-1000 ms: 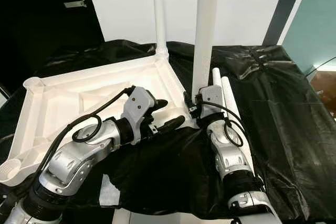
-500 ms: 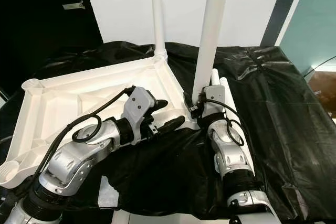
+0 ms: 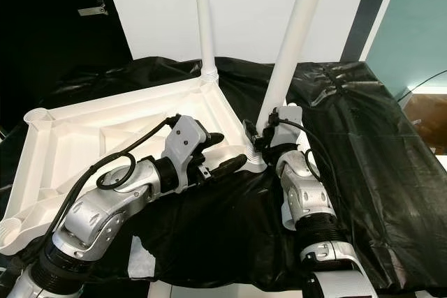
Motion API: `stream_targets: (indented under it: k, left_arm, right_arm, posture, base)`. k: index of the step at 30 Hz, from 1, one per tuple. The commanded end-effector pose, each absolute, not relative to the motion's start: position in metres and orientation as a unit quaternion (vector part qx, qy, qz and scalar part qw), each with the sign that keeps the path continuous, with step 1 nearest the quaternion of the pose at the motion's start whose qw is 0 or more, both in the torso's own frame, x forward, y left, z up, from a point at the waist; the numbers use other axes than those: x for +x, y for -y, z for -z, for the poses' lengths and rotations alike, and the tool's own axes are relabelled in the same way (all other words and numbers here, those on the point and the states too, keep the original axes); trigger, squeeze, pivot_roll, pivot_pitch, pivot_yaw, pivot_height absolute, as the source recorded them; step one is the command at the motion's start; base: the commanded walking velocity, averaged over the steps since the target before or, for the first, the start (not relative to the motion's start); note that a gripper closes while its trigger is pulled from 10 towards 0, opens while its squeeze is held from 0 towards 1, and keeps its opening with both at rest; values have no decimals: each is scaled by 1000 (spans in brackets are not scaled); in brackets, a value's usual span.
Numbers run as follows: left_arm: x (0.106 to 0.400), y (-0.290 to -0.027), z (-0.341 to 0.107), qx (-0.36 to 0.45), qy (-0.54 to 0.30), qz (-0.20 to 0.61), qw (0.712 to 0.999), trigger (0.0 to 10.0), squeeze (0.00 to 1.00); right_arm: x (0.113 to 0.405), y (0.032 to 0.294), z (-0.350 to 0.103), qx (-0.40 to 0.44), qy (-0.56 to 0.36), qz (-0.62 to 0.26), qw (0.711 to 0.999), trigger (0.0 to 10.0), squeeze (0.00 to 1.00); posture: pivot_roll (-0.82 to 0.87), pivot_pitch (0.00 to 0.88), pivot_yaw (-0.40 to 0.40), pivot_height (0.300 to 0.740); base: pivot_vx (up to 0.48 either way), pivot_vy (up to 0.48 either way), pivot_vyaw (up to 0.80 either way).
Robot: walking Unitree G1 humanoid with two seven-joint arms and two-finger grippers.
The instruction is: Building children table
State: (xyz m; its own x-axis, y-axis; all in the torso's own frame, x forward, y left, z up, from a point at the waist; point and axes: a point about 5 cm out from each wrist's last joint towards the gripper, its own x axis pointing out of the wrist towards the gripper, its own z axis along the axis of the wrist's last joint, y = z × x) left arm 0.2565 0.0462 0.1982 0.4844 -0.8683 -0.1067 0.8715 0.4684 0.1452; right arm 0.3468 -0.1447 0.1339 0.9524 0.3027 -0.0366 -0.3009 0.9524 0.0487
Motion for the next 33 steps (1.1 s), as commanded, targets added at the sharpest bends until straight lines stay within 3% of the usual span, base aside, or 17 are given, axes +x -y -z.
stream_targets:
  k: [1, 12, 26, 33]
  left_arm:
    - [255, -48, -200, 89, -7, 515, 852, 10000, 0]
    - [254, -46, -200, 84, -7, 517, 852, 10000, 0]
    - [253, -45, -201, 84, -7, 520, 850, 10000, 0]
    - [253, -45, -201, 84, -7, 522, 849, 10000, 0]
  right_arm:
    - [332, 146, -86, 21, -137, -148, 979, 10000, 0]
    - [320, 136, -79, -70, -117, -183, 974, 10000, 0]
    - [316, 140, -74, -37, -113, -178, 977, 10000, 0]
    - [315, 142, -73, -79, -100, -178, 976, 10000, 0]
  posture:
    - [-19, 10, 25, 740]
    - [-22, 14, 26, 740]
    - [-24, 6, 32, 740]
    - [-24, 4, 32, 740]
  base:
    - [0, 0, 0]
    - [0, 0, 0]
    - [0, 0, 0]
    - [0, 0, 0]
